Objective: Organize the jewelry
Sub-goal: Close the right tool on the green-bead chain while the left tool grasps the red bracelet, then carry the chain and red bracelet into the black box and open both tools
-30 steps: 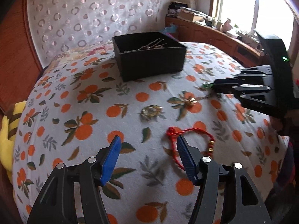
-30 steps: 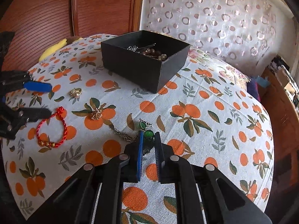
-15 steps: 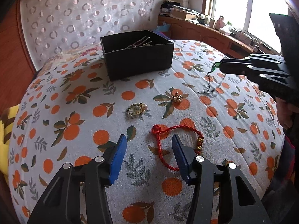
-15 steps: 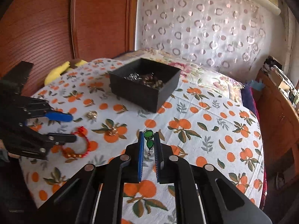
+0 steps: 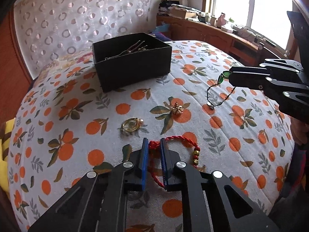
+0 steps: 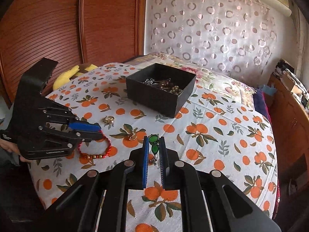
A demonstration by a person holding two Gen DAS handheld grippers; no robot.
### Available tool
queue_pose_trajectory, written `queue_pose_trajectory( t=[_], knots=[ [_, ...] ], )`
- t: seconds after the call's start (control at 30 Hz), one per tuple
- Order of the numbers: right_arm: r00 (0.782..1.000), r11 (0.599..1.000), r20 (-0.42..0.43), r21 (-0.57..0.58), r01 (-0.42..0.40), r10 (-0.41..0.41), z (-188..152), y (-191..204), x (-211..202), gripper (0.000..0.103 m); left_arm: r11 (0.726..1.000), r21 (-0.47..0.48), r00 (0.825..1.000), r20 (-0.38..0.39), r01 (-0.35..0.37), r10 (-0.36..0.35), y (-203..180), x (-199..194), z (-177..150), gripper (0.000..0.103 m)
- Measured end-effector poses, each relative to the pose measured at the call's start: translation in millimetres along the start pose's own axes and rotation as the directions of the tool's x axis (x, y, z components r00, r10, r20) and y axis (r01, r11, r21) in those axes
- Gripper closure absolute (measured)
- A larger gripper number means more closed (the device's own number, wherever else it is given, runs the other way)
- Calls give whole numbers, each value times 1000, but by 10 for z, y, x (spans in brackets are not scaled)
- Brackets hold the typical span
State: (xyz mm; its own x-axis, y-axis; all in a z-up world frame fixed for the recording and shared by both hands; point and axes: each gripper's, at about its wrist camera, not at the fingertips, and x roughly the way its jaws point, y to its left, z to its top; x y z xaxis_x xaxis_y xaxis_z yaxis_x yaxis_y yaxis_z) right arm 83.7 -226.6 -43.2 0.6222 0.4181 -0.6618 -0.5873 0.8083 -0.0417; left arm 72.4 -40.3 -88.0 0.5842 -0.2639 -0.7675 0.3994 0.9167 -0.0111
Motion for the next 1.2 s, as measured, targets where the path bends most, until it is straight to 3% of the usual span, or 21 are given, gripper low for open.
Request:
queue_pose_trajectory(
  t=[0.27,0.63,0.9,1.2],
  knots=[
    [1000,1000,20,-15,1,-1,85,37,-86,91,998,-67,996,88,9,-3,120,-203,95,98],
    [990,998,131,-46,49,-43,603,6,-197,91,997,-70,979,200,-30,43,245,-481,487,97],
    [983,996,170,-33,81,-75,988,-141,-34,91,997,-61,971,231,-57,69,259,-542,690,97],
    [989,997,131,19,70,-72,1163,-344,298,91,994,-76,968,234,-73,89,358,-506,816,97]
  ],
)
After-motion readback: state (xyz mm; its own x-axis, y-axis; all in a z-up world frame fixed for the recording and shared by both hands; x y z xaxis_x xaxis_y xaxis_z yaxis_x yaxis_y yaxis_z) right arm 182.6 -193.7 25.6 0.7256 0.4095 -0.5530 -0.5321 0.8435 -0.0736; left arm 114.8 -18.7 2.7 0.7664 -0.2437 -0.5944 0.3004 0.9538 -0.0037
